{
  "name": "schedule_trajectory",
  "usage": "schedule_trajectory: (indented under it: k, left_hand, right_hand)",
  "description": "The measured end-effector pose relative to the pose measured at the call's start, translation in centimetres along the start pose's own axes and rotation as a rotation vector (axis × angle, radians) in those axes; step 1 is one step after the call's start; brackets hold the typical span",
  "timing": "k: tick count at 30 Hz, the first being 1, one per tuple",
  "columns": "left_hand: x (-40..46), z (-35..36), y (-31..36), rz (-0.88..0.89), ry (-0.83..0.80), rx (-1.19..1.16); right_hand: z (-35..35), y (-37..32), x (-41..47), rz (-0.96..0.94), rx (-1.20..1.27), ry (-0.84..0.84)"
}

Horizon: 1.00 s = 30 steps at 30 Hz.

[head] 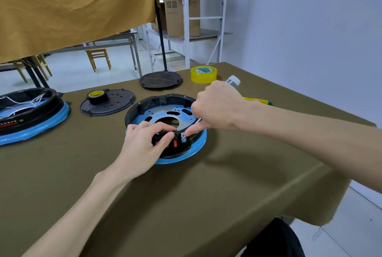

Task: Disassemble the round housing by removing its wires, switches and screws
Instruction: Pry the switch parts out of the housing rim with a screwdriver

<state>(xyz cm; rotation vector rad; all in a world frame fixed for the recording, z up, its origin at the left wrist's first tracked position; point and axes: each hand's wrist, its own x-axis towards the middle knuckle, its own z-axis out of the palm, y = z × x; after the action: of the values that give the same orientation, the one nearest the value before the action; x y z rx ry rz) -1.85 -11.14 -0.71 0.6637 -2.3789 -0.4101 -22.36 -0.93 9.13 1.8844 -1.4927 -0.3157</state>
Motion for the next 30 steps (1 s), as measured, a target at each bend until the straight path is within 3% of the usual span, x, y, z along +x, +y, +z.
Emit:
schedule_trajectory:
  k: [8,17,22,30]
  left_hand:
    - [0.1,0.0,0.6,0.045,0.006,0.062]
    - [0.0,0.2,0.8,0.058,0.025,0.059]
    - [-0.1,0.1,0.5,0.060,0.020,0.064]
    - [-0.4,0.2,0.4,0.081,0.033,0.059]
  right_hand:
    - [4.3,1.0,-0.9,0.026,0.153,0.036]
    - [6.4,0.7,0.6,-0.133,0.196,0.094]
    - [7.7,0.4,-1.2,0.014,0.248,0.115]
    - [10.1,-1.1,-7.7,0.334,0.545,0.043]
